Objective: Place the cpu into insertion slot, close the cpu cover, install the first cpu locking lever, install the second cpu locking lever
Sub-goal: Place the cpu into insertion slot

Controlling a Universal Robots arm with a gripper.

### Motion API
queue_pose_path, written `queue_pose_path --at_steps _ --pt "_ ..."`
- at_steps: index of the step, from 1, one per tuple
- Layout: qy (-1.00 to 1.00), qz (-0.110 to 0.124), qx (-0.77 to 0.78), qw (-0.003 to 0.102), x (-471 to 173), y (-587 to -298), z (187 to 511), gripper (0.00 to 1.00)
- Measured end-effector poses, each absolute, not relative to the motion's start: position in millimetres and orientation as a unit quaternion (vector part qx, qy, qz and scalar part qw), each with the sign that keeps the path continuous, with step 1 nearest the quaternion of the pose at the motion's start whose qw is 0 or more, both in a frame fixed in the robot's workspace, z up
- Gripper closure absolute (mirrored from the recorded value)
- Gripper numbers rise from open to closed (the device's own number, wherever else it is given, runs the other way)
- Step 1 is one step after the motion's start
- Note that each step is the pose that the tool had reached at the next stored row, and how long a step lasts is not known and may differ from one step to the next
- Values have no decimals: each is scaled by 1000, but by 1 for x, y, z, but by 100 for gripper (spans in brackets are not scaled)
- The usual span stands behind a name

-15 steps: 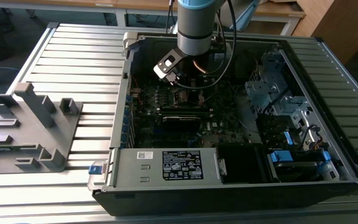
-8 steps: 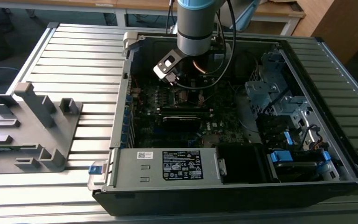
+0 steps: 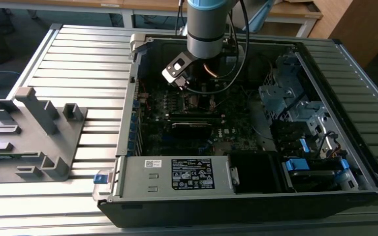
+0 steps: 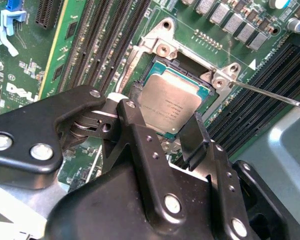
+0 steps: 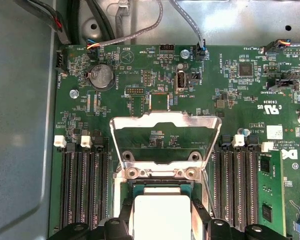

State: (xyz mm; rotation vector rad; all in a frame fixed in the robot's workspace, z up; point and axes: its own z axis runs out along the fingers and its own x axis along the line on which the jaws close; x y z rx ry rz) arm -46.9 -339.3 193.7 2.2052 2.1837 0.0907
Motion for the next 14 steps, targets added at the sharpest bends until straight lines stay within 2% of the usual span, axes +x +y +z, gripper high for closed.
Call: queue_pose_path --at_steps 14 --pt "703 29 710 18 -47 -338 194 46"
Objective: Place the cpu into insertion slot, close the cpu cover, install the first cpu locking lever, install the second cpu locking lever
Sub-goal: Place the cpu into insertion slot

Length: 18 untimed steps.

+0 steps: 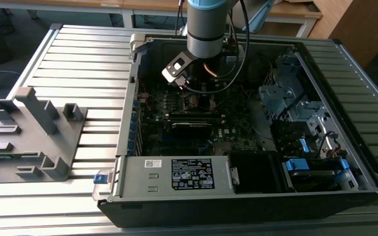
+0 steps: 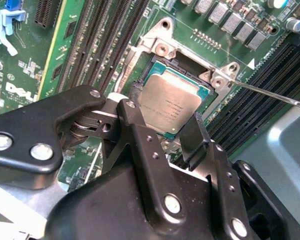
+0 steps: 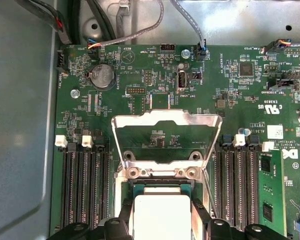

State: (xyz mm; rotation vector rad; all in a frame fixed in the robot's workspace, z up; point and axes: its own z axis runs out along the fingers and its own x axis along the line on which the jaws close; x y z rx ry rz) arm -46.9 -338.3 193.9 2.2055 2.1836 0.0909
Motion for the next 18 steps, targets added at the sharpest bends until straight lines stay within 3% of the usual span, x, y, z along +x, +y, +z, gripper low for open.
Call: queue_pose_path --at_steps 18 --pt "703 29 710 18 -47 -338 191 46"
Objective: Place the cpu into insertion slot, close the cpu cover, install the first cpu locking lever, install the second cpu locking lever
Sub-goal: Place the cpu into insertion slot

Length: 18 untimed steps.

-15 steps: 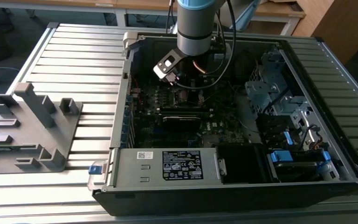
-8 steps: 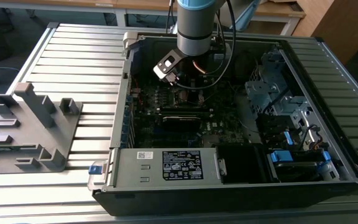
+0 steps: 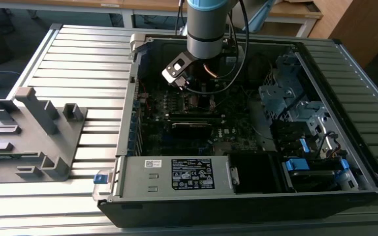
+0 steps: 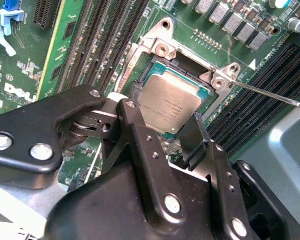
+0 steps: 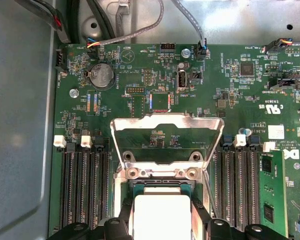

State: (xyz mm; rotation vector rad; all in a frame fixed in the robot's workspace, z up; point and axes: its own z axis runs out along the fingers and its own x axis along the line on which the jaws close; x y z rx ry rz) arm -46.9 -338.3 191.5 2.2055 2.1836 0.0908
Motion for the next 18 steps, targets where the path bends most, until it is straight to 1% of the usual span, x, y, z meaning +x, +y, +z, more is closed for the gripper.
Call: queue_pose_path --at_steps 18 --pt "703 29 710 18 -47 -338 192 46"
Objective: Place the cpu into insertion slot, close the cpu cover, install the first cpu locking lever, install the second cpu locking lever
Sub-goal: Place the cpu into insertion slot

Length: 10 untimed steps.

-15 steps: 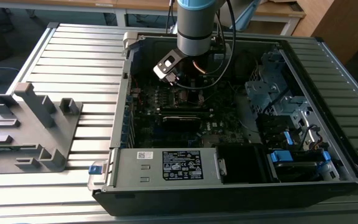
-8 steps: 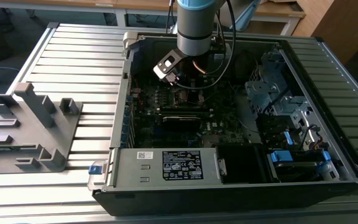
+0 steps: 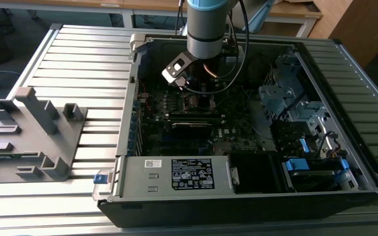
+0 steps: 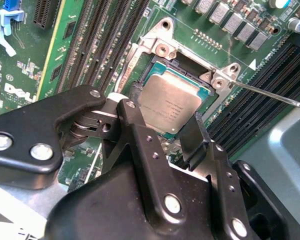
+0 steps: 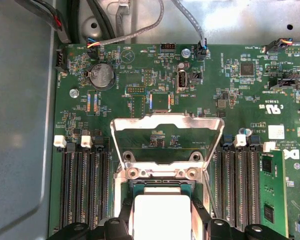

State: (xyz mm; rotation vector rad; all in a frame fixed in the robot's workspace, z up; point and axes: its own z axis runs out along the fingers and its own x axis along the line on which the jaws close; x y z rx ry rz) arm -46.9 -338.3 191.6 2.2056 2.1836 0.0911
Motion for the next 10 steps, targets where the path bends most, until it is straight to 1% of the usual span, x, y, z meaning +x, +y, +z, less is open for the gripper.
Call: queue_pose_path --at_steps 10 --pt "703 29 710 18 -47 -338 193 46"
